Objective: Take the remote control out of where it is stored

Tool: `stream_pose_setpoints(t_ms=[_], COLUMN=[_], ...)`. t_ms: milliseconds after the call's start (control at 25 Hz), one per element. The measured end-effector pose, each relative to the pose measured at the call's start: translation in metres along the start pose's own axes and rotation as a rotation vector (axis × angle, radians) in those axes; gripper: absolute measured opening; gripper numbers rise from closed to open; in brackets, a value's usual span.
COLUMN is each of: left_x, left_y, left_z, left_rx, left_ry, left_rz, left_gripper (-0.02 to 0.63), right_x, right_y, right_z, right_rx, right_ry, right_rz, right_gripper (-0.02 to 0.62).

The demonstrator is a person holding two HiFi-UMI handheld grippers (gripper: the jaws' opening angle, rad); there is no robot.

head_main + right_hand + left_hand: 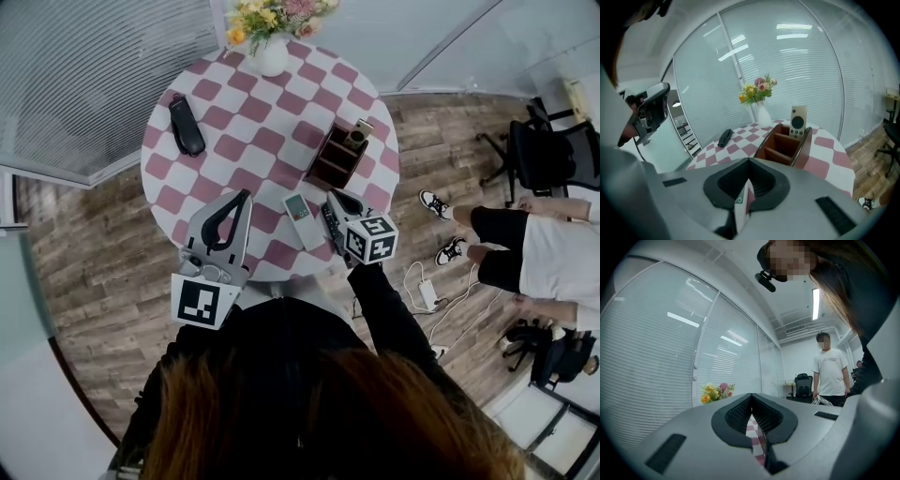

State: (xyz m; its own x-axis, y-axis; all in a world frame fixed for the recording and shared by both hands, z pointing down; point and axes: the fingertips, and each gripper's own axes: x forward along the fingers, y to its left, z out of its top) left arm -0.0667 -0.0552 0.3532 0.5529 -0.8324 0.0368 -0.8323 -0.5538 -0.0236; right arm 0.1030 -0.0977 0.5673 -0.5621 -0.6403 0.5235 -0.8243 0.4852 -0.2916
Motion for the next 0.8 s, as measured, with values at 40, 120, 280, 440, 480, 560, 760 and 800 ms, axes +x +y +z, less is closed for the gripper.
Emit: stream_pose_setpoints(t_ms=[40, 120, 280, 440, 480, 560, 760, 800], left_x=[0.0, 0.0, 0.001, 0.001, 0.001, 0.001, 0.001, 0.001], left_y=[0.0, -0.001, -0.001, 0.0, 0.0, -0.001, -0.002, -0.002], left_z=[0.0, -0.001, -0.004, -0.006, -0.006, -0.006, -0.007, -0.008], left_rx=[0.0, -0.002, -0.007, -0.011, -0.011, -0.011, -0.022, -0.024], left_ry=[0.001, 0.005, 0.014, 0.015, 0.016, 0.017, 0.015, 0.016], left_rz=[0.0, -0.001, -0.003, -0.002, -0.002, -0.004, -0.01, -0.01], left_gripper=[0.009, 0.009, 0.009, 0.009, 0.009, 0.009, 0.009, 0.009], right_x=[-0.002, -0.005, -0.011, -0.021, -0.024, -0.031, -0.052, -0.056], right_y=[0.002, 0.006, 0.011, 0.018, 0.021, 0.029, 0.056, 0.061], right_z=[0.006, 0.018, 0.036, 0.053, 0.058, 0.07, 0.098, 0.103], right_rx=[-0.011, -0.032, -0.069, -0.105, -0.117, -0.144, -0.191, -0.195], right_ry=[-0.029, -0.079, -0.159, -0.226, -0.242, -0.273, -0.335, -0.343], right_rz=[-0.001, -0.004, -0.011, -0.014, -0.013, -0.009, 0.014, 0.017], right_gripper=[0.015, 0.015, 0.015, 0.015, 0.015, 0.015, 0.015, 0.015])
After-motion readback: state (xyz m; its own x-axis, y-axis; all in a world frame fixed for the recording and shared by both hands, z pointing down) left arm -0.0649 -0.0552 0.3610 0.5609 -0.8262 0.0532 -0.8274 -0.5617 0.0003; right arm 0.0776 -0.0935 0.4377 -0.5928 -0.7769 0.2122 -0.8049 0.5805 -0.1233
